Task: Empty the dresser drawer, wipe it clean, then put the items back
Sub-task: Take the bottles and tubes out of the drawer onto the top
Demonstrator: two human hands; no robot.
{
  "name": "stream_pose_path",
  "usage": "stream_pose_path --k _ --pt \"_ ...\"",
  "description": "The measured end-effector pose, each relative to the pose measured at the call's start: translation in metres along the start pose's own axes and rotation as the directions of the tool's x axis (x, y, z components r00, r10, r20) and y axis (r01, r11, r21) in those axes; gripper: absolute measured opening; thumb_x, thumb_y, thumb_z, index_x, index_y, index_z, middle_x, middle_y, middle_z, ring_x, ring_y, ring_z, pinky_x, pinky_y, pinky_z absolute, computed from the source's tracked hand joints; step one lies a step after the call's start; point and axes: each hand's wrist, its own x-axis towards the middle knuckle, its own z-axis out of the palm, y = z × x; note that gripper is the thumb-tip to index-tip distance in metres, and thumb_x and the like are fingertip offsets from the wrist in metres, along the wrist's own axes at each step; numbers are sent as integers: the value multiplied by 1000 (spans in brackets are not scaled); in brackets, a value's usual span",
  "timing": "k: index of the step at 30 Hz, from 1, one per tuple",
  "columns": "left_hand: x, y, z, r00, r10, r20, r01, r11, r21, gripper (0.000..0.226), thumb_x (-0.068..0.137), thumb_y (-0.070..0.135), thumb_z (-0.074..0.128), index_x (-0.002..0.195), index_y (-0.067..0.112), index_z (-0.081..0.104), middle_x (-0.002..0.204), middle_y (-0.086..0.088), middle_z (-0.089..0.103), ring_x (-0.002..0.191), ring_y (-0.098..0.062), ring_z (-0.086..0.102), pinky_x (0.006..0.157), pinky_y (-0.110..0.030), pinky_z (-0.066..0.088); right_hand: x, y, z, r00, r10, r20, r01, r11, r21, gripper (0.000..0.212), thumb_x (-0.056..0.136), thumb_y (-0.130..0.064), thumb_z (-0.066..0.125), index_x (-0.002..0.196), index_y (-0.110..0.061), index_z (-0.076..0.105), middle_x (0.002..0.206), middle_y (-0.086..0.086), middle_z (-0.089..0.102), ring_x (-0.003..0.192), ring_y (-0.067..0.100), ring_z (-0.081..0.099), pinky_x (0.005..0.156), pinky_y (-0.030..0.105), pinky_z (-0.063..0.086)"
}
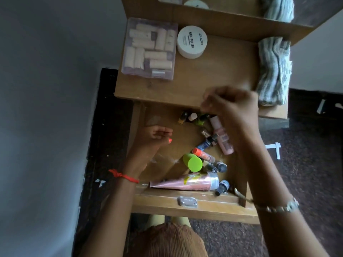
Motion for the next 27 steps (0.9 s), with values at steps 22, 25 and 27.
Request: stream_pose_path --k 22,25,27 --pt "-27 -6 16 938 300 174 -319 943 93 51 71 0 71 98 42 59 101 17 67 92 10 59 87 -15 47 -65 45 -15 907 -238 348 335 908 -250 26 71 -11 74 96 -17 68 103 0 67 86 10 64 73 24 54" --pt "-25 43 8 885 416 208 -427 904 8 37 62 30 75 96 40 64 88 26 69 89 10 61 82 -10 47 -49 7 -9 922 -296 248 331 937 -114 34 69 -12 75 98 -25 64 92 -4 68 74 8 64 67 23 54" --pt "-22 77 3 822 542 176 -559 827 66 39 66 34 66 103 43 59 91 29 65 93 12 59 82 -9 46 -34 -18 -3 921 -340 191 347 938 -4 34 68 -7 76 96 -21 63 91 1 67 77 9 63 69 18 53"
